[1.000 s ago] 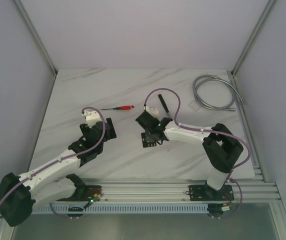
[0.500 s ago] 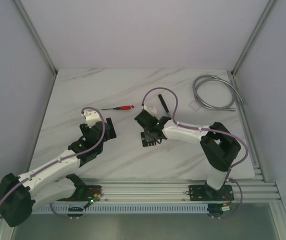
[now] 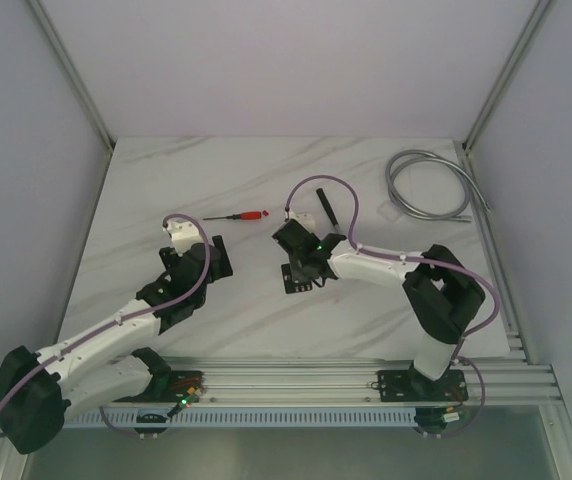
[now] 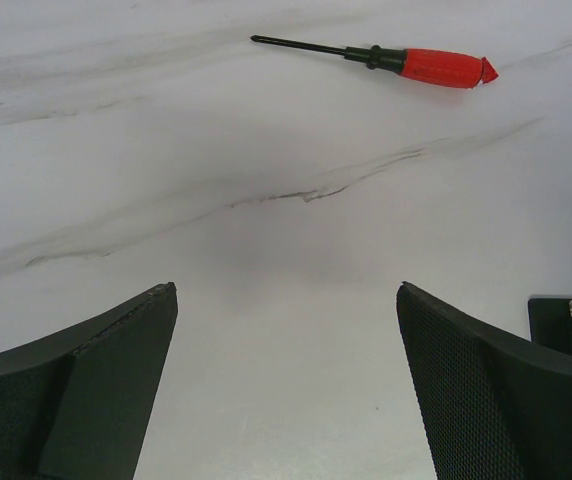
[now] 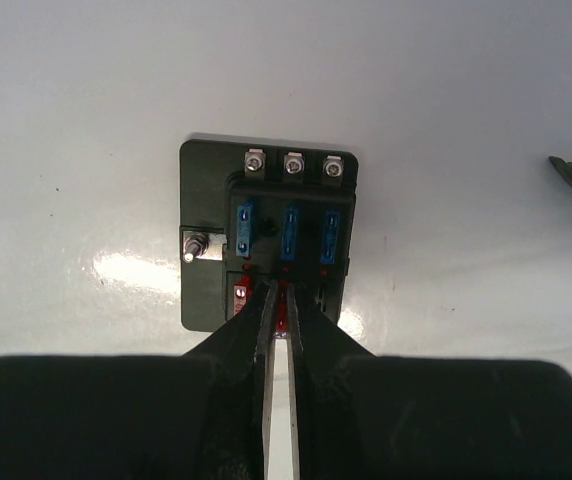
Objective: Snap on the fuse box
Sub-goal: Install the fuse at the fuse box base.
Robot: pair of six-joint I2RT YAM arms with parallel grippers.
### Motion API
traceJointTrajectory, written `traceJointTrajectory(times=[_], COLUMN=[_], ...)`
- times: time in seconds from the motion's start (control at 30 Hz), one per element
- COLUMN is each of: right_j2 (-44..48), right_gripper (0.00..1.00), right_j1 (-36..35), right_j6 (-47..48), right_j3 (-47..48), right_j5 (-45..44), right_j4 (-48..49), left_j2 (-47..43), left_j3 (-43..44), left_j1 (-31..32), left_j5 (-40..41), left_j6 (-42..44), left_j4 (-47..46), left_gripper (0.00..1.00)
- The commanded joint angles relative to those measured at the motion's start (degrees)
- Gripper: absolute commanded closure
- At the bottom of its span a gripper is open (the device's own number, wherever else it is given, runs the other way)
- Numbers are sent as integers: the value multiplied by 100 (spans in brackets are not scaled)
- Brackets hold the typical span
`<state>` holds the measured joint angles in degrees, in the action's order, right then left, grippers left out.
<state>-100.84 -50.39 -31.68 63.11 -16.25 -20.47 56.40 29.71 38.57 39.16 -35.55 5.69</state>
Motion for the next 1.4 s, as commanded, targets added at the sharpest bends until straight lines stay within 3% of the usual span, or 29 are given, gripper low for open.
traceJointTrajectory(times=[0.0, 0.17, 0.5, 0.73, 0.9, 1.17, 1.37], right_j2=[-1025, -1220, -1112, -517, -908, -1430, -995], right_gripper=[100, 100, 100, 100, 100, 100, 100], right_j1=[220, 293, -220, -227, -115, 95, -197], right_j6=[308, 334, 80, 227, 333, 251, 402], right_j3=[-281, -160, -720, -125, 102, -411, -88], right_j5=[218, 201, 412, 291, 292, 446, 479], right_j4=[-1203, -1375, -1443, -1346, -1325, -1291, -1251], left_j2=[-68, -68, -43, -31, -80, -147, -92], left_j3=[-42, -45, -37, -36, -44, -51, -45], left_j1=[-42, -41, -43, -36, -42, -41, -42], left_j5=[-44, -66, -64, -75, -70, -75, -85], left_j6=[-40, -45, -58, -62, -56, -57, -61], left_j4=[87, 88, 81, 86, 90, 95, 90], left_gripper=[0, 0, 0, 0, 0, 0, 0])
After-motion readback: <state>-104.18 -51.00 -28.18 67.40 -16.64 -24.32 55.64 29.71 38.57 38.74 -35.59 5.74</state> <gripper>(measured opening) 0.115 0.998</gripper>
